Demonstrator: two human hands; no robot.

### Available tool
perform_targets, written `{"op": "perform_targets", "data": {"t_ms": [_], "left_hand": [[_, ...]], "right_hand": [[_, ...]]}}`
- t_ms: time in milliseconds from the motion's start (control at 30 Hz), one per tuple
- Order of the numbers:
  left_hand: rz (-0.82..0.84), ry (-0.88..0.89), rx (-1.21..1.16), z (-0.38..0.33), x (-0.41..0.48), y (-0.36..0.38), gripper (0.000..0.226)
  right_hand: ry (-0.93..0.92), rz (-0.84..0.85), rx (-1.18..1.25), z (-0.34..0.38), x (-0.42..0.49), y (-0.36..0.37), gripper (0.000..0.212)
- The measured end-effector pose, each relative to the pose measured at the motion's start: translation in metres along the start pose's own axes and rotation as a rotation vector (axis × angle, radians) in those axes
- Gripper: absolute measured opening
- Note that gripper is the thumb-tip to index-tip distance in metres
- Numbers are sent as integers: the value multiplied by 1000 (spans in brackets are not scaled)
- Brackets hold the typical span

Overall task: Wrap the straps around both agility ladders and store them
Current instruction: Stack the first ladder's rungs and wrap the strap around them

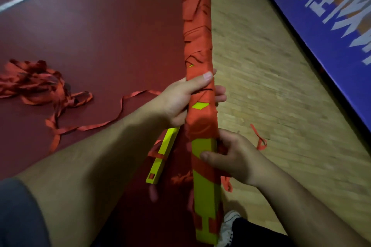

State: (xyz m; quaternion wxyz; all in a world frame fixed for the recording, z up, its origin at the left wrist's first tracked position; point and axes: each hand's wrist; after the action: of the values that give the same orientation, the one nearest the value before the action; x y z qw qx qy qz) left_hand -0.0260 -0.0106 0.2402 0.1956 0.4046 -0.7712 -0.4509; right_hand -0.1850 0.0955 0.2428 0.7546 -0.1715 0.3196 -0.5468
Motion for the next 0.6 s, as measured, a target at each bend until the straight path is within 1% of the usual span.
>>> {"op": "perform_targets", "data": {"t_ms": [67, 100, 133, 200, 233, 267, 300, 333, 367, 400, 433, 500, 533, 567, 600], "left_hand": [[5, 13, 16, 3, 0, -1, 29], [-1, 10, 45, 3, 0, -1, 27], [-19, 1, 99, 4, -1, 0, 24], [-60, -9, 204, 5, 2, -2, 14], [-90, -25, 230, 6, 4, -4, 14], [-125, -57, 232, 7, 4, -4, 20], [-158, -82, 231, 10, 4, -6, 31], [-181, -100, 235, 15, 6, -8, 36], [-191, -88, 266, 18, 7, -11, 32], [-211, -77, 302, 24, 9, -13, 27], [-244, -54, 341, 29, 10, -16, 27], [-330, -2, 396, 35, 12, -20, 38], [-356, 24, 400, 39, 15, -21, 42], [-374, 52, 393, 42, 17, -22, 45], [-386, 73, 366, 43, 18, -23, 48]], "right_hand": [[55, 60, -25, -4, 2, -8, 45], [80, 118, -51, -4, 2, -12, 46], [86, 166, -121, -7, 3, -15, 49], [106, 192, -283, -10, 4, -17, 60], [111, 182, -302, -14, 4, -16, 59], [95, 164, -285, -16, 3, -15, 52], [72, 144, -267, -16, 0, -14, 37], [45, 120, -241, -22, -1, -10, 23], [35, 89, -230, -21, -4, -5, 16], [40, 44, -223, -27, -7, 2, 17], [58, -17, -233, -31, -9, 9, 21], [101, -116, -276, -39, -8, 20, 37], [110, -138, -289, -42, -7, 22, 45], [106, -141, -310, -45, -5, 22, 47], [93, -132, -321, -44, -3, 20, 43]]}}
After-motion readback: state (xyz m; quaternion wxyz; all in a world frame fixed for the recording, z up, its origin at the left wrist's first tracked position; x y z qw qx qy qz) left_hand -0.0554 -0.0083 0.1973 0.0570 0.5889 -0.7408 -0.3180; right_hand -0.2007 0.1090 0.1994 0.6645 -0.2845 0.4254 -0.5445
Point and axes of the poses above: each hand's wrist, its own x-axis towards the middle knuckle, its own y-axis out of the palm, z = x × y, and after that the axes turned 14 degrees about -x, right-handed
